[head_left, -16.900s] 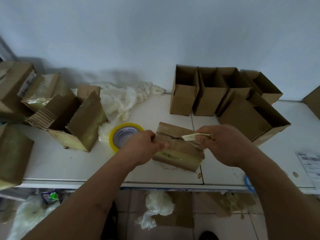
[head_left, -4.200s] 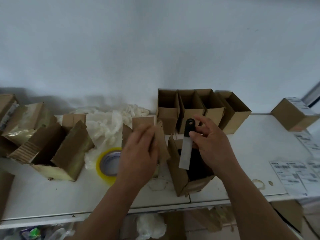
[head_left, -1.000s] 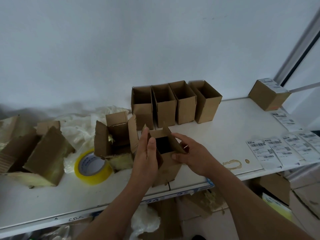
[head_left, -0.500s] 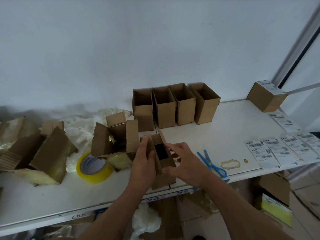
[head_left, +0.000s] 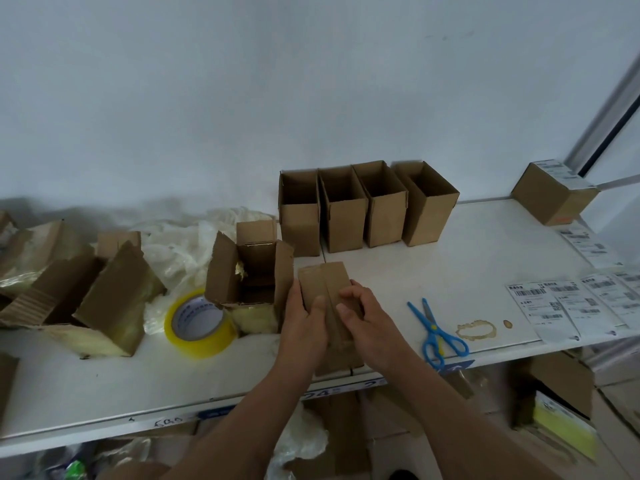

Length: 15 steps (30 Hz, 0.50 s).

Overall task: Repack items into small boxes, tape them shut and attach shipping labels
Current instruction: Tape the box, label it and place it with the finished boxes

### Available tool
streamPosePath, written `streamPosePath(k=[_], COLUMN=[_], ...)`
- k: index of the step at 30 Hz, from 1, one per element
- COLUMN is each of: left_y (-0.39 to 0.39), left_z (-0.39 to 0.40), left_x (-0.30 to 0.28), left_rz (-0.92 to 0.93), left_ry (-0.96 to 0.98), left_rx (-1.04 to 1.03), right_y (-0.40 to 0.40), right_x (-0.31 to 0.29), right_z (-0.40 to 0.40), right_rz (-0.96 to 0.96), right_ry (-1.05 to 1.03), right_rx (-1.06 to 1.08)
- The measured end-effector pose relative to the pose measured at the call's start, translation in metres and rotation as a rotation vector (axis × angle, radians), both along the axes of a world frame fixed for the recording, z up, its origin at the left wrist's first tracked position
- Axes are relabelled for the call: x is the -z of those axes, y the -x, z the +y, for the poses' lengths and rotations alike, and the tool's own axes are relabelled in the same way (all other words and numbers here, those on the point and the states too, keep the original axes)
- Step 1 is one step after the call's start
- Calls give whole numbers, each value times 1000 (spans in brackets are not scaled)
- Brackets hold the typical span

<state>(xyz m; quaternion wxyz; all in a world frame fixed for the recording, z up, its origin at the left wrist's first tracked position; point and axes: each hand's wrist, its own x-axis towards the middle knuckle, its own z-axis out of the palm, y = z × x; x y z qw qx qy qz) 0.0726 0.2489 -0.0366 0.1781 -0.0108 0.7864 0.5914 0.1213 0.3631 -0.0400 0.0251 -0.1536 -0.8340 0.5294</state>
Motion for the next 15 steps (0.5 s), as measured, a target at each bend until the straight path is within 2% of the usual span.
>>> streamPosePath(k=[6, 15], left_y=[12, 21], left_z=[-1, -2], left_x=[6, 6], left_rz=[-23, -52], left_ry=[-58, -170], left_rx=[4, -11], right_y=[8, 17], right_x=[2, 3], right_z=[-3, -6], right_rz=[-95, -92], right_ry=[99, 198], right_rx=[55, 103])
